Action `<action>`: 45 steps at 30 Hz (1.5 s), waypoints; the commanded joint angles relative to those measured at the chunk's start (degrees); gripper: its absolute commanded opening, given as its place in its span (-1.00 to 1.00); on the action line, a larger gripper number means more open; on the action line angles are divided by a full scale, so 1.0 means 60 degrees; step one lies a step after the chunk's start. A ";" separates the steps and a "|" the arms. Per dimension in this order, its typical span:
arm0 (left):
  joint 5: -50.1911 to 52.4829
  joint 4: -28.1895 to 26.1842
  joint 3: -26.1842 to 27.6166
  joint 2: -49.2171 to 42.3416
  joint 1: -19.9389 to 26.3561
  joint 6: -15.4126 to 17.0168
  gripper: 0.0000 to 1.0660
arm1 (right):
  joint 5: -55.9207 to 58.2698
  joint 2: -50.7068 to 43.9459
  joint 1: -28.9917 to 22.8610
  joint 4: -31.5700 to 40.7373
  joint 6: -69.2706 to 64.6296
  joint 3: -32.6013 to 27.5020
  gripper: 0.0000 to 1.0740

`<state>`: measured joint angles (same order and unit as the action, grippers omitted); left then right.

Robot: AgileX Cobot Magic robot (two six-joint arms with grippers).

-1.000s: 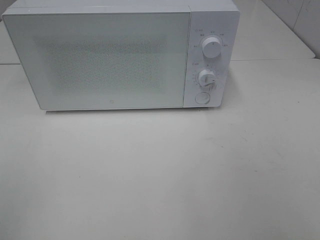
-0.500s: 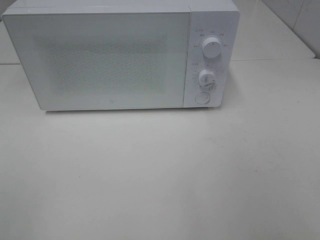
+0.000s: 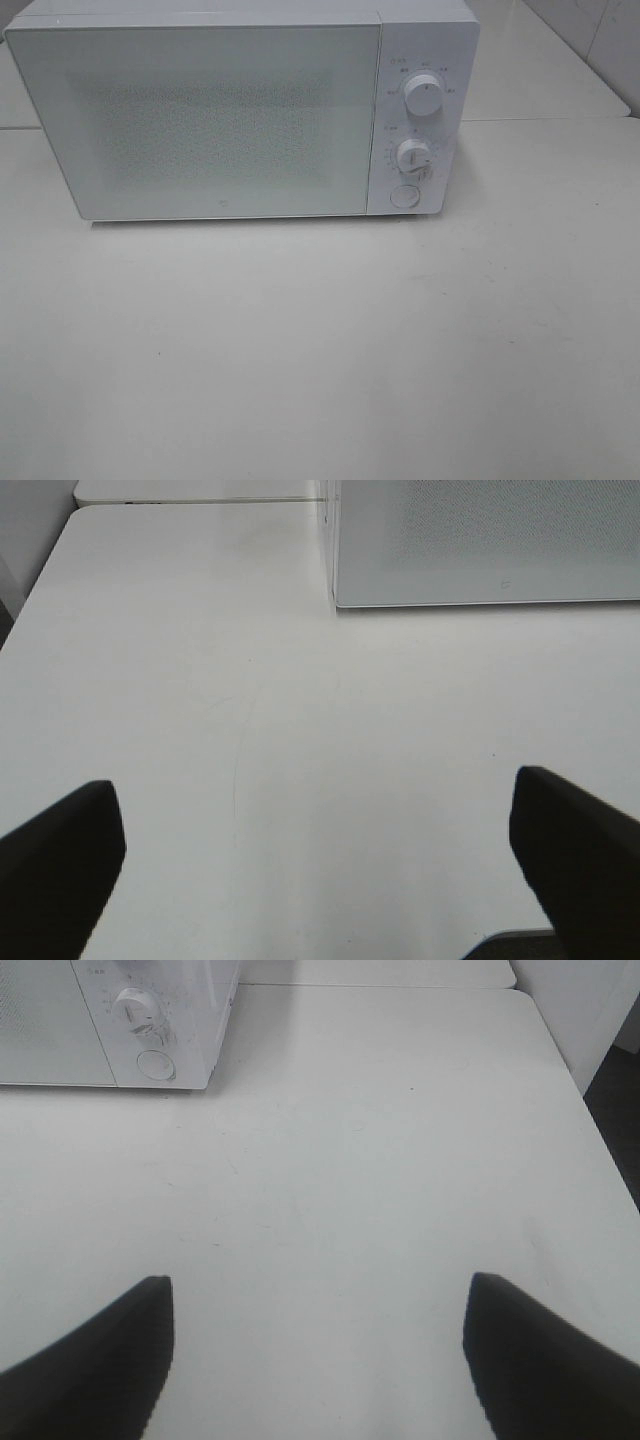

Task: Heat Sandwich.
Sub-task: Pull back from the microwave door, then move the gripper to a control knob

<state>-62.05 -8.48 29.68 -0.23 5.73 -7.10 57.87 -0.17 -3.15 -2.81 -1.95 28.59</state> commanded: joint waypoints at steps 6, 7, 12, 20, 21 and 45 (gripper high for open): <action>0.0086 -0.0067 -0.0010 -0.0267 -0.0057 0.0057 0.88 | -0.0153 -0.0267 0.0057 0.0038 -0.0057 -0.0019 0.42; 0.0086 -0.0067 -0.0010 -0.0258 -0.0057 0.0057 0.88 | -0.0153 -0.0267 0.0057 0.0038 -0.0057 -0.0019 0.42; 0.0086 -0.0067 -0.0010 -0.0258 -0.0057 0.0057 0.88 | -0.0153 -0.0267 0.0057 0.0038 -0.0057 -0.0019 0.42; 0.0086 -0.0067 -0.0010 -0.0258 -0.0057 0.0057 0.88 | -0.0153 -0.0267 0.0057 0.0038 -0.0057 -0.0019 0.42; 0.0086 -0.0067 -0.0010 -0.0258 -0.0057 0.0057 0.88 | -0.0153 -0.0267 0.0057 0.0038 -0.0057 -0.0019 0.42; 0.0086 -0.0067 -0.0010 -0.0258 -0.0057 0.0057 0.88 | -0.0153 -0.0267 0.0057 0.0048 -0.0076 -0.0019 0.40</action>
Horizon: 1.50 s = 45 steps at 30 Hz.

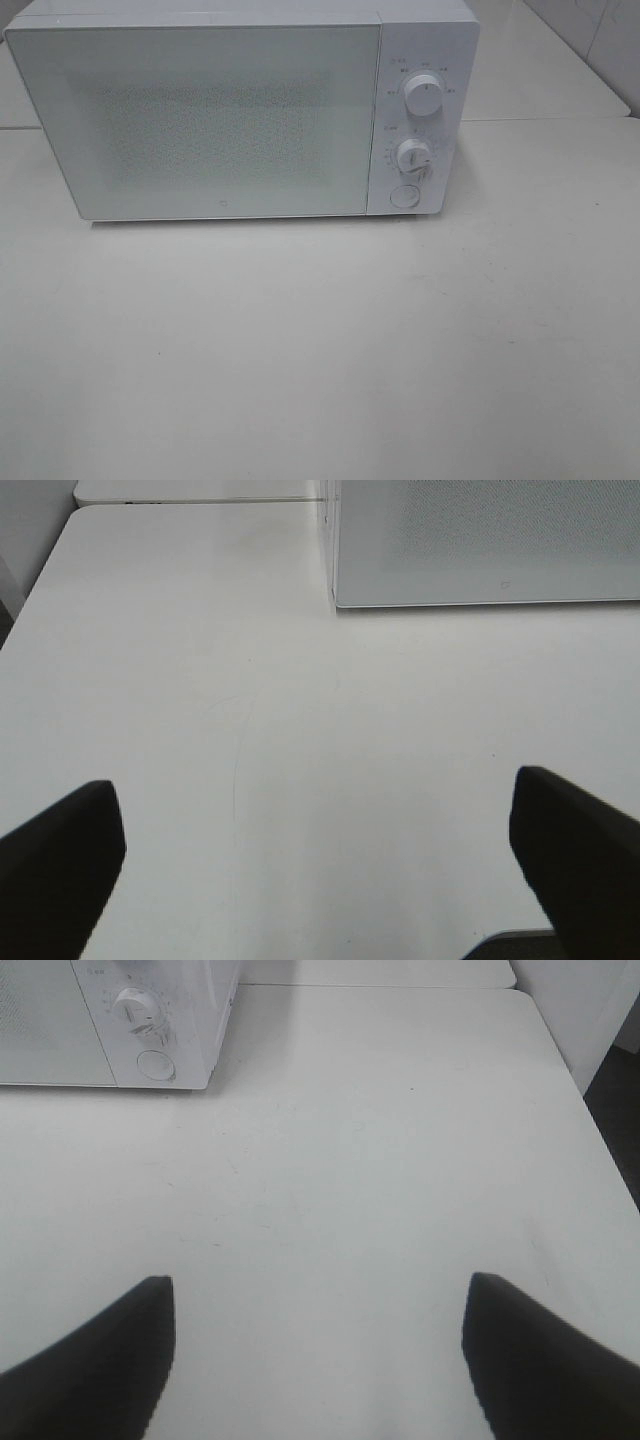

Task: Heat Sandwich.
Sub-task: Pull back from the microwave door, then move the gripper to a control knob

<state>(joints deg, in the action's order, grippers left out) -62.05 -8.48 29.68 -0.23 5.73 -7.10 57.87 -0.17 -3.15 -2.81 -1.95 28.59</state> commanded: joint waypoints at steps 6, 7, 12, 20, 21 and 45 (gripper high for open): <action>0.0086 -0.0067 -0.0010 -0.0258 -0.0057 0.0057 0.88 | -0.0162 -0.0267 0.0057 0.0048 -0.0076 -0.0019 0.41; 0.0086 -0.0067 -0.0010 -0.0258 -0.0057 0.0057 0.88 | -0.0162 -0.0267 0.0057 0.0048 -0.0076 -0.0019 0.41; 0.0086 -0.0067 -0.0010 -0.0258 -0.0057 0.0057 0.88 | -0.0315 -0.0153 0.0057 0.0057 -0.0076 0.0115 0.50; 0.0086 -0.0067 -0.0010 -0.0258 -0.0057 0.0057 0.88 | -0.1184 0.0907 0.0057 0.0038 -0.0076 0.0258 0.55; 0.0086 -0.0067 -0.0010 -0.0258 -0.0057 0.0057 0.88 | -0.1375 0.1070 0.0057 0.0038 -0.0076 0.0258 0.55; 0.0086 -0.0067 -0.0010 -0.0258 -0.0057 0.0057 0.88 | -0.4870 0.4899 0.0057 0.0153 -0.0076 0.0210 0.46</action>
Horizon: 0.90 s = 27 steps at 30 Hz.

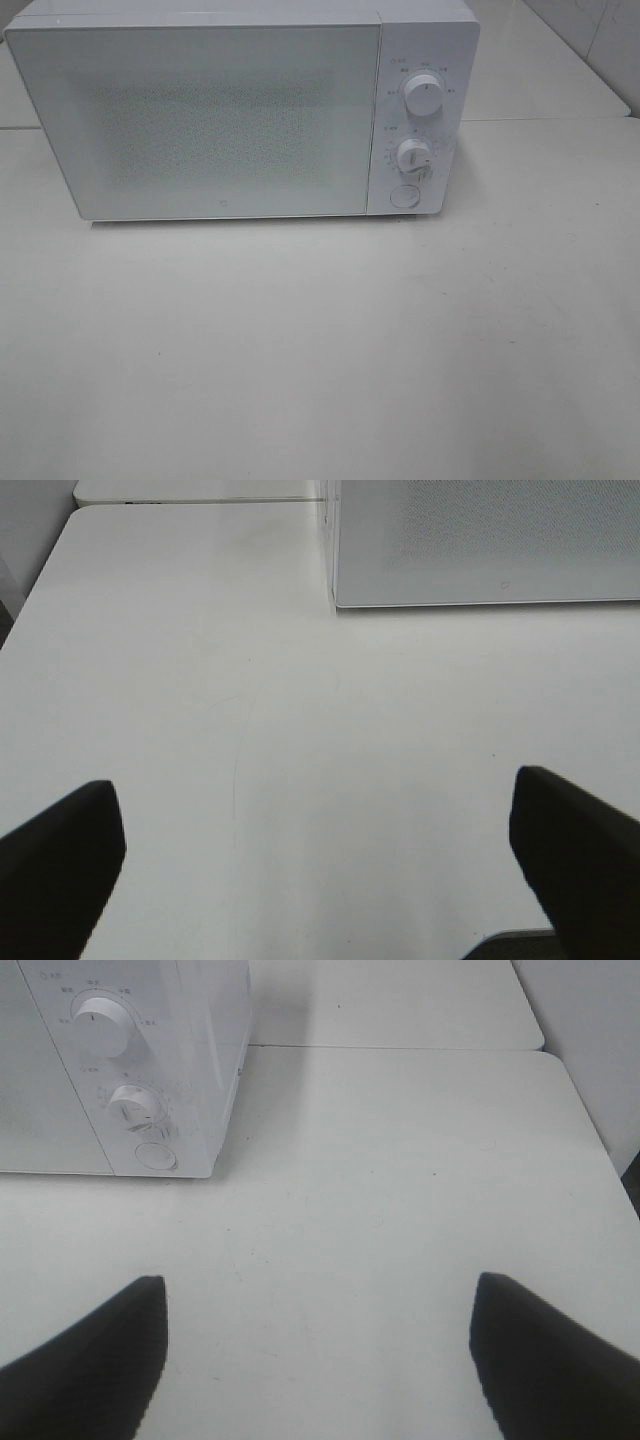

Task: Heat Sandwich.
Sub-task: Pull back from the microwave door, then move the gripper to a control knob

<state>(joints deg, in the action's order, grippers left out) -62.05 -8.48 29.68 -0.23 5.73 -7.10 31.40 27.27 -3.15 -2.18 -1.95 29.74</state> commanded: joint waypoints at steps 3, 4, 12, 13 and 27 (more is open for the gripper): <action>0.0086 -0.0067 -0.0010 -0.0258 -0.0057 0.0057 0.88 | -0.0898 0.0726 0.0057 0.0181 -0.0076 0.0019 0.45; 0.0086 -0.0067 -0.0010 -0.0258 -0.0057 0.0057 0.88 | -0.1060 0.0840 0.0057 0.0191 -0.0076 0.0019 0.44; 0.0086 -0.0067 -0.0010 -0.0258 -0.0057 0.0057 0.88 | -0.2215 0.2053 0.0057 0.0191 -0.0076 0.0019 0.43; 0.0086 -0.0067 -0.0010 -0.0258 -0.0057 0.0057 0.88 | -0.2215 0.2053 0.0057 0.0191 -0.0076 0.0019 0.43; 0.0086 -0.0067 -0.0010 -0.0258 -0.0057 0.0057 0.88 | -0.5357 0.4058 0.0057 0.0115 -0.0076 -0.0181 0.42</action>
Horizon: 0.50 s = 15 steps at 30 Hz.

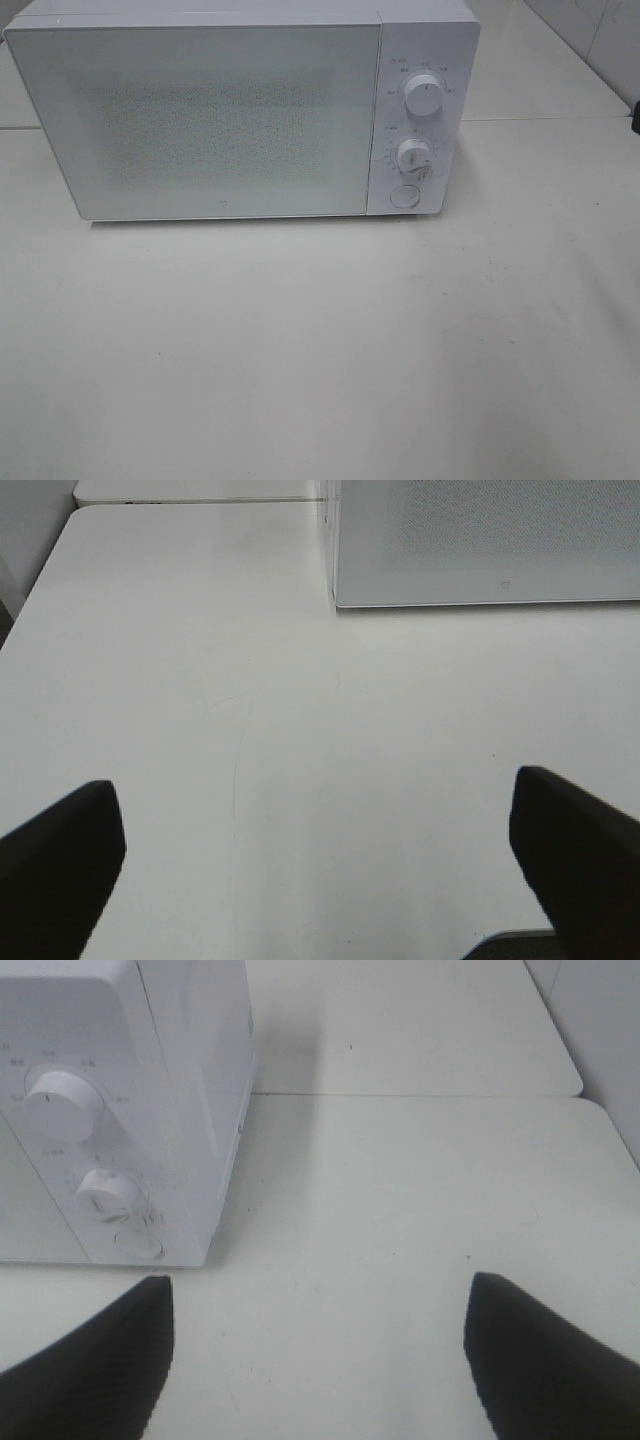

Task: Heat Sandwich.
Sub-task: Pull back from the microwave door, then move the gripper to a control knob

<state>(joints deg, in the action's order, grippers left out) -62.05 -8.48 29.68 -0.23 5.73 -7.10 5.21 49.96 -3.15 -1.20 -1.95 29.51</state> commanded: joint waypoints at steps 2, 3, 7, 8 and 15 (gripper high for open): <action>0.0086 -0.0067 -0.0010 -0.0258 -0.0057 0.0057 0.88 | -0.1824 0.0525 0.0057 -0.0038 -0.0067 -0.0344 0.43; 0.0086 -0.0067 -0.0010 -0.0258 -0.0057 0.0057 0.88 | -0.2206 0.0678 0.0057 -0.0029 -0.0048 -0.0449 0.43; 0.0086 -0.0067 -0.0010 -0.0258 -0.0057 0.0057 0.88 | -0.3543 0.1318 0.0057 0.0115 0.0010 -0.0802 0.43; 0.0086 -0.0067 -0.0010 -0.0258 -0.0057 0.0057 0.88 | -0.3887 0.1499 0.0057 0.0201 0.0057 -0.0898 0.43; 0.0086 -0.0067 -0.0010 -0.0258 -0.0057 0.0057 0.88 | -0.6207 0.2569 0.0057 0.1261 0.1022 -0.1547 0.43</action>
<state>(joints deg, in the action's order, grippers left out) -62.05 -8.48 29.68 -0.23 5.73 -7.10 -27.56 64.57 -3.15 4.70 1.89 20.86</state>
